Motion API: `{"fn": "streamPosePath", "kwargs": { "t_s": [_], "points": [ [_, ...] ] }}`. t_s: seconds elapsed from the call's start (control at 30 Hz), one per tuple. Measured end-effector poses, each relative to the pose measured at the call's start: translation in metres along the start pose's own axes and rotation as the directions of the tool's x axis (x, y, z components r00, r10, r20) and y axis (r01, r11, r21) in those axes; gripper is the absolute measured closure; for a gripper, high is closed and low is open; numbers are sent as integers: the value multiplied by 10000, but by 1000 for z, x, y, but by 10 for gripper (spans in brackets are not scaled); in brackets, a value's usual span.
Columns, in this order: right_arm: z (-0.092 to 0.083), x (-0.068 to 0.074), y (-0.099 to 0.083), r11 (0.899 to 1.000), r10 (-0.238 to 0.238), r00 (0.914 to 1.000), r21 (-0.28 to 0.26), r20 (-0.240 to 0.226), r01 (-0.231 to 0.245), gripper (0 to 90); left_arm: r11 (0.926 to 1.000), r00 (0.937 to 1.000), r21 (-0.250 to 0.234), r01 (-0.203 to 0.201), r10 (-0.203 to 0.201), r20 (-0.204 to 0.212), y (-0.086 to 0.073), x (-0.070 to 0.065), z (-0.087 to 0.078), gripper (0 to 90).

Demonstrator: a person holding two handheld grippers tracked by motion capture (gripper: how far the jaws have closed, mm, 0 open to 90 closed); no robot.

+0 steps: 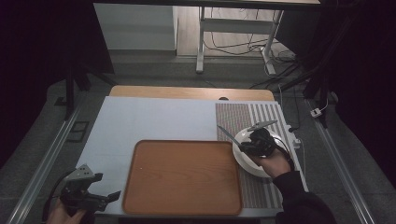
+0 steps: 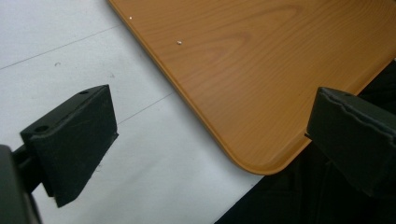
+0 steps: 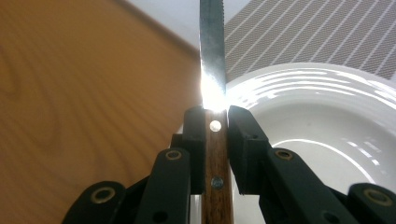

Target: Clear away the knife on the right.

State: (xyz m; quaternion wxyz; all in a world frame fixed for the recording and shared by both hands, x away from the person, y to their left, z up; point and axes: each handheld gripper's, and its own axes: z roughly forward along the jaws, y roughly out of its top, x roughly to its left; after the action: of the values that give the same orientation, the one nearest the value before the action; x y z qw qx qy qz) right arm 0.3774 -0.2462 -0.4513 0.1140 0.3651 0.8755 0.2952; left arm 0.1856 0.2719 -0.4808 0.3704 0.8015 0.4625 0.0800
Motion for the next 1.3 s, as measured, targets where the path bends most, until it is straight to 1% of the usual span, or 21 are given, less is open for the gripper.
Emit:
{"fn": "streamPosePath", "kwargs": {
  "t_s": [0.1, 0.2, 0.3, 0.47, 0.53, 0.6, 0.77, 0.87, 0.93, 0.97, 1.07, 1.2, 1.27, 1.3],
  "points": [
    [-2, 8, -3, 9999, -91, 9999, -44, -122, 90, 775, 10000, 10000, 6, -3, 3, -2, 0, 0, 0, 20],
    [-3, 17, -4, 9996, -283, 9993, -47, -229, 282, 775, 10000, 10000, 8, 0, 0, -15, 0, 0, 0, 20],
    [-3, 26, -5, 9990, -437, 9987, -53, -253, 436, 775, 10000, 10000, 15, -4, 4, -13, 0, 0, 0, 20],
    [-2, 40, -6, 9979, -652, 9972, -59, -367, 651, 775, 10000, 10000, 26, -10, 10, -16, 0, 0, 0, 20],
    [-1, 48, -6, 9972, -742, 9961, -38, -469, 741, 775, 10000, 10000, 42, -13, 13, -2, 0, 0, 0, 20],
    [0, 55, -6, 9961, -882, 9946, -5, -552, 883, 775, 10000, 10000, 48, -12, 12, 0, 1, 0, 0, 20],
    [6, 77, -5, 9911, -1320, 9891, 112, -656, 1330, 775, 10000, 10000, 57, -27, 28, -39, 1, 0, 1, 21],
    [10, 89, -5, 9892, -1429, 9861, 204, -849, 1451, 775, 10000, 10000, 63, -31, 32, -46, 1, 0, 1, 21],
    [13, 96, -6, 9866, -1579, 9825, 258, -989, 1611, 775, 10000, 10000, 69, -36, 36, -50, 1, 0, 1, 21],
    [15, 100, -6, 9852, -1655, 9813, 289, -984, 1690, 775, 10000, 10000, 73, -40, 41, -48, 1, 0, 1, 21],
    [21, 101, -8, 9832, -1703, 9813, 508, -895, 1753, 775, 10000, 10000, 66, -46, 46, -48, 1, 0, 1, 21],
    [29, 96, -13, 9841, -1487, 9859, 860, -771, 1552, 775, 9999, 10000, 73, -69, 69, -49, 1, -1, 1, 21],
    [34, 97, -15, 9815, -1519, 9849, 1044, -835, 1602, 774, 9999, 10000, 77, -73, 73, -47, 1, -1, 1, 21],
    [37, 99, -16, 9789, -1617, 9835, 1128, -816, 1703, 774, 9999, 10000, 76, -72, 73, -48, 1, -1, 1, 21]
  ]
}}
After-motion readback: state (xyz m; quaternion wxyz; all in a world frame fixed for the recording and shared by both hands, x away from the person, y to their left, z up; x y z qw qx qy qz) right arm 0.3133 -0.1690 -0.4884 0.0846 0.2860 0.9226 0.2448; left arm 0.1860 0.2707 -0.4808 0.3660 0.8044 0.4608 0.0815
